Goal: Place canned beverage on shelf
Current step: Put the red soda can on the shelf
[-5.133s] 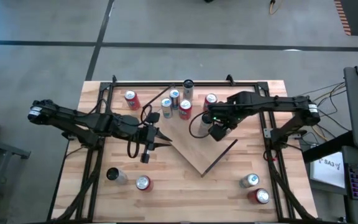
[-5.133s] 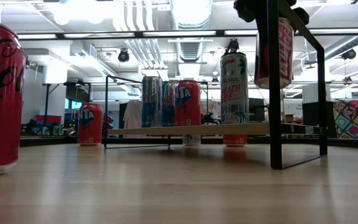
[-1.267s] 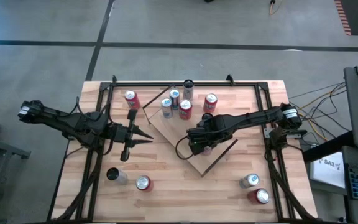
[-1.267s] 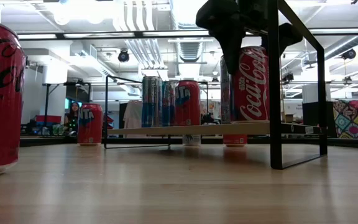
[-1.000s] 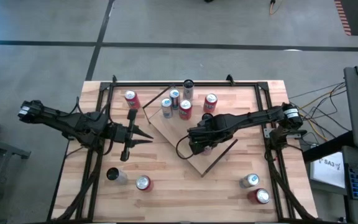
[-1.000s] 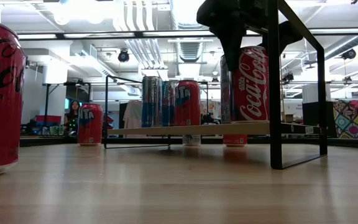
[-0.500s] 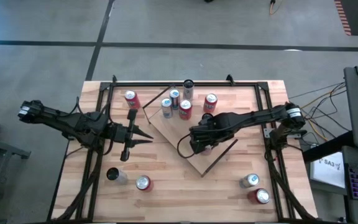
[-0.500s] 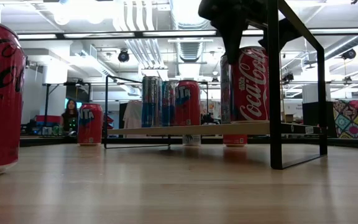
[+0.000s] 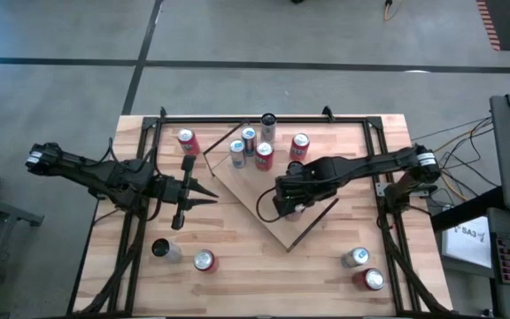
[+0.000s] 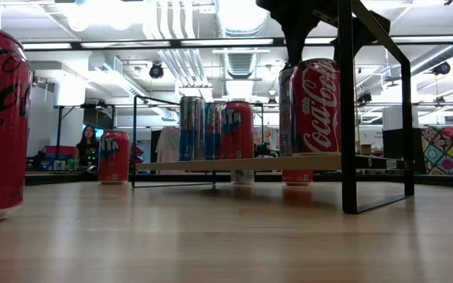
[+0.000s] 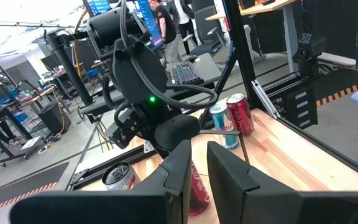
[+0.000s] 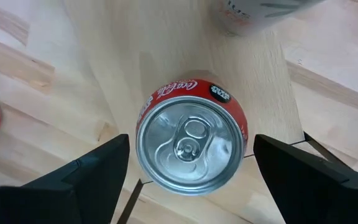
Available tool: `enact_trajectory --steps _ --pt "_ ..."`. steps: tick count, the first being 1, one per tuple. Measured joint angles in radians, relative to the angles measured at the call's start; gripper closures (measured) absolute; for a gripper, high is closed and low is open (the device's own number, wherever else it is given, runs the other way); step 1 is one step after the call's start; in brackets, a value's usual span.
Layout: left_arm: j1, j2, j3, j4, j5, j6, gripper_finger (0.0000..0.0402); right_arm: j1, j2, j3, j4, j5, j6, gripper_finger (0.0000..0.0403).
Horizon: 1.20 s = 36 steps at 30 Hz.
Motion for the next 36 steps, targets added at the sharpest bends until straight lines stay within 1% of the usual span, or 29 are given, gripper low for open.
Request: enact_trajectory --steps 3,9,15,21,27,31,36 --pt "0.0 0.0 0.0 0.0 0.0 0.0 0.0365 0.0 -0.018 0.0 0.0 -0.017 0.0 0.0071" --pt "0.0 0.0 0.0 0.0 0.0 0.0 0.0365 0.0 -0.055 0.0 -0.002 -0.018 -0.001 0.0071" --pt "0.0 0.0 0.0 0.0 0.0 0.003 0.0365 0.0 -0.075 0.0 -0.032 -0.017 -0.047 0.0071" --pt "0.0 0.0 0.0 0.0 0.0 0.003 0.0365 0.0 -0.075 0.0 -0.076 0.011 -0.153 0.0073" --pt "0.0 0.0 0.0 0.0 0.0 0.003 0.0365 0.0 -0.077 0.0 -0.107 0.021 -0.22 0.0076" --pt "0.0 0.0 0.0 0.0 0.0 0.003 0.0365 0.011 -0.082 0.0 -0.122 0.048 -0.369 0.0076" --pt "0.0 0.0 0.0 0.001 0.0 0.003 0.0365 0.011 -0.082 0.0 -0.167 0.112 -0.481 0.0076"
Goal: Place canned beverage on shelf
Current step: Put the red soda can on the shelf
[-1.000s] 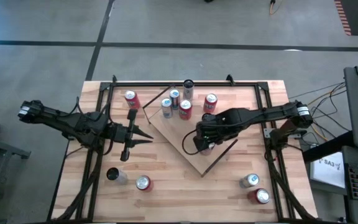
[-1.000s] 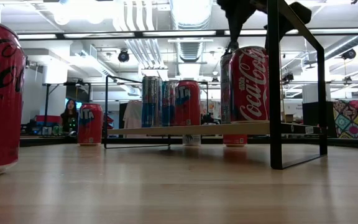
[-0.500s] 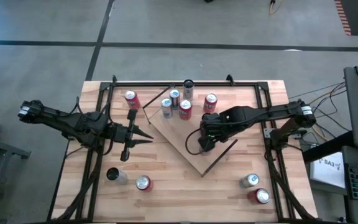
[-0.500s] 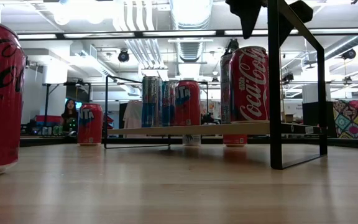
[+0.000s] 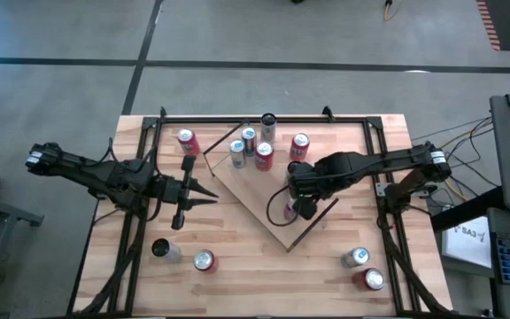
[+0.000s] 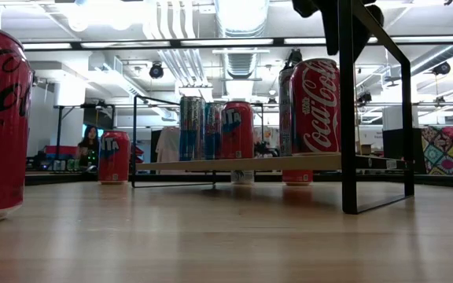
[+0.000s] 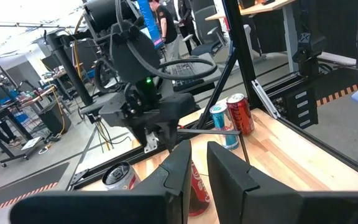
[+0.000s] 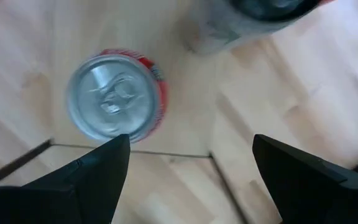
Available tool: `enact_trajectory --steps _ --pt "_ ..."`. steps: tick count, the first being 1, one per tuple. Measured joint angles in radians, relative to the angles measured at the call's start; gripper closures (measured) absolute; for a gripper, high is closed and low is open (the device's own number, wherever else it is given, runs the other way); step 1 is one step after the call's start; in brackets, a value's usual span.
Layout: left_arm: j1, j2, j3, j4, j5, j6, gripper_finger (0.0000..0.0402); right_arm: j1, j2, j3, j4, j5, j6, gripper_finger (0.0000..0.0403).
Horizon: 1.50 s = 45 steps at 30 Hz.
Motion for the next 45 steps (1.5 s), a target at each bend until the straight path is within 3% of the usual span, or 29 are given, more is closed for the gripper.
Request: enact_trajectory --steps 7,11,26,37,45 --pt "0.0 0.012 0.0 0.004 0.0 0.0 0.0365 0.022 -0.003 -0.003 0.003 0.049 -0.081 0.0078" --pt "0.0 0.023 0.0 0.005 0.0 0.008 0.0365 0.043 -0.008 -0.003 0.004 0.092 -0.107 0.0108" --pt "0.0 0.032 0.0 0.044 -0.001 0.019 0.0365 0.141 -0.028 -0.016 0.059 0.217 -0.154 0.0384" --pt "0.0 0.032 0.0 0.038 -0.001 0.019 0.0365 0.184 -0.048 -0.103 0.136 0.321 -0.171 0.0394" --pt "0.0 0.032 0.0 0.038 -0.001 0.019 0.0365 0.224 -0.167 -0.294 0.407 0.349 -0.229 0.0394"
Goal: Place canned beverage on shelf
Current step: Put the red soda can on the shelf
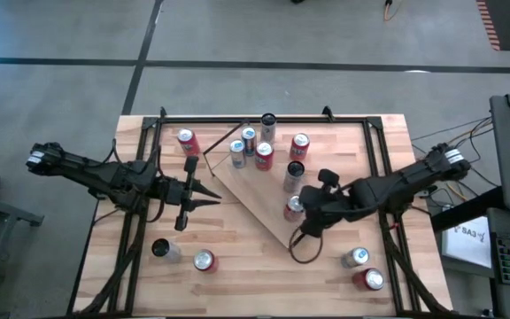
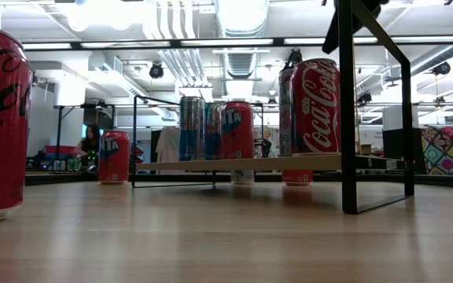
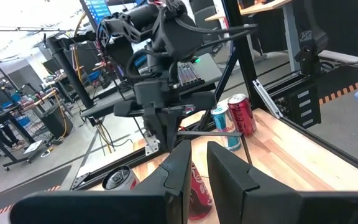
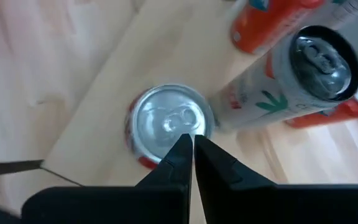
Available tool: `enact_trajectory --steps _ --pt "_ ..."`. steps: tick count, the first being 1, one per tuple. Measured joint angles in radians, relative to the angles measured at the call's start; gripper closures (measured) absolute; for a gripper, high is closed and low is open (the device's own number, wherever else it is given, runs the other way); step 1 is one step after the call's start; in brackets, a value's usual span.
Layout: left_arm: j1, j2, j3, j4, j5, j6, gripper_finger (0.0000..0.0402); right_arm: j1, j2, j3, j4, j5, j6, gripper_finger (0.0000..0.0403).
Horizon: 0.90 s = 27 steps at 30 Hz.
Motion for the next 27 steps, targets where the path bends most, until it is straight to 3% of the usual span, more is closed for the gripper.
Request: enact_trajectory --steps 7,12,16,23,27 --pt "0.0 0.0 0.0 0.004 0.0 -0.032 0.0365 0.0 -0.176 -0.225 0.256 0.049 -0.106 0.0394" --pt "0.0 0.017 0.0 0.025 0.0 -0.116 0.0365 -0.003 -0.28 -0.34 0.338 0.185 -0.208 0.0394" --pt "0.0 0.065 0.0 0.082 0.0 -0.149 0.0365 -0.003 -0.32 -0.375 0.345 0.247 -0.063 0.0394" --pt "0.0 0.176 0.0 0.211 -0.001 -0.158 0.0365 -0.003 -0.327 -0.371 0.356 0.254 -0.1 0.0394" --pt "0.0 0.217 0.0 0.246 -0.004 -0.159 0.0365 -0.003 -0.321 -0.367 0.357 0.228 -0.044 0.0394"
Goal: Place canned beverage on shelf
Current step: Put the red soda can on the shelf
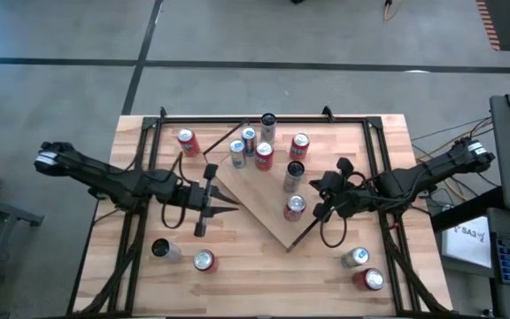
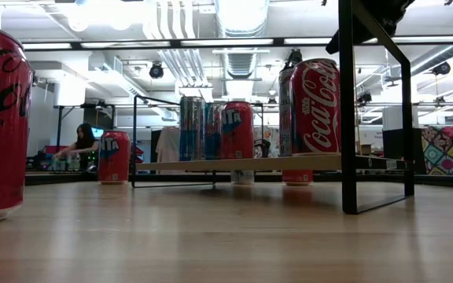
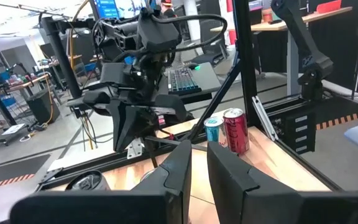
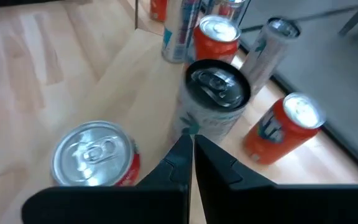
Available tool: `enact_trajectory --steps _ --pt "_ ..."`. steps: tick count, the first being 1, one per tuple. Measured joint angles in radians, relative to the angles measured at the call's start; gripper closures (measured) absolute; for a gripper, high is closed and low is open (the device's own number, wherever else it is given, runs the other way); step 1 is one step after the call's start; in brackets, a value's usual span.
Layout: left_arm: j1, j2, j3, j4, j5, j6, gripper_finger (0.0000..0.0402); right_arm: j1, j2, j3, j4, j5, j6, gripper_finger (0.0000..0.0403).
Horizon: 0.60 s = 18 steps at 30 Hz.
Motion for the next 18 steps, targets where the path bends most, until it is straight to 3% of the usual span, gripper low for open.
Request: enact_trajectory --steps 8,14,18 --pt "0.0 0.104 0.0 0.1 -0.004 0.002 0.0365 0.0 0.014 -0.003 0.002 -0.133 0.094 0.0394" --pt "0.0 0.138 0.0 0.108 -0.118 0.001 0.0365 -0.019 0.071 0.009 0.005 -0.198 0.11 0.0394" --pt "0.0 0.14 0.0 0.107 -0.124 0.001 0.0365 -0.028 0.105 0.039 0.0 -0.21 0.11 0.0394"
